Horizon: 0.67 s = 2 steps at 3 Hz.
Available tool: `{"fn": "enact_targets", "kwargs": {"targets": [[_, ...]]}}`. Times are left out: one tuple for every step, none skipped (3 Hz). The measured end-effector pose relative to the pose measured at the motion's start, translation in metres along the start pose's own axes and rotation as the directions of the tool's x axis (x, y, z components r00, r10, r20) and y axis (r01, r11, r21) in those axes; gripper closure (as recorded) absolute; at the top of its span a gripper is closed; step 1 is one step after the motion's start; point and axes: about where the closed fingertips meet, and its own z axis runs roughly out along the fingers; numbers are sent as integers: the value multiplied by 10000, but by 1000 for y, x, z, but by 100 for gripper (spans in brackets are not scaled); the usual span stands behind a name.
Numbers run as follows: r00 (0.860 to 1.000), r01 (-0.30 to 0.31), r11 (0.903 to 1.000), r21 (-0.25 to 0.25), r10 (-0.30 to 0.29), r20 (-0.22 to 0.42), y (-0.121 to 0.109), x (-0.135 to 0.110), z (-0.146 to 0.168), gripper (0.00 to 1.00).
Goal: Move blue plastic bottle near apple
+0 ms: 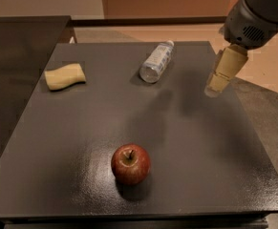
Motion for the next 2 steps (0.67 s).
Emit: {"fn": "enact_targets", "kwargs": {"targets": [[9963, -757, 9971, -124, 761, 387, -26, -25, 21, 0], [9854, -1613, 9865, -276, 1625, 507, -44, -50, 45, 0]]}}
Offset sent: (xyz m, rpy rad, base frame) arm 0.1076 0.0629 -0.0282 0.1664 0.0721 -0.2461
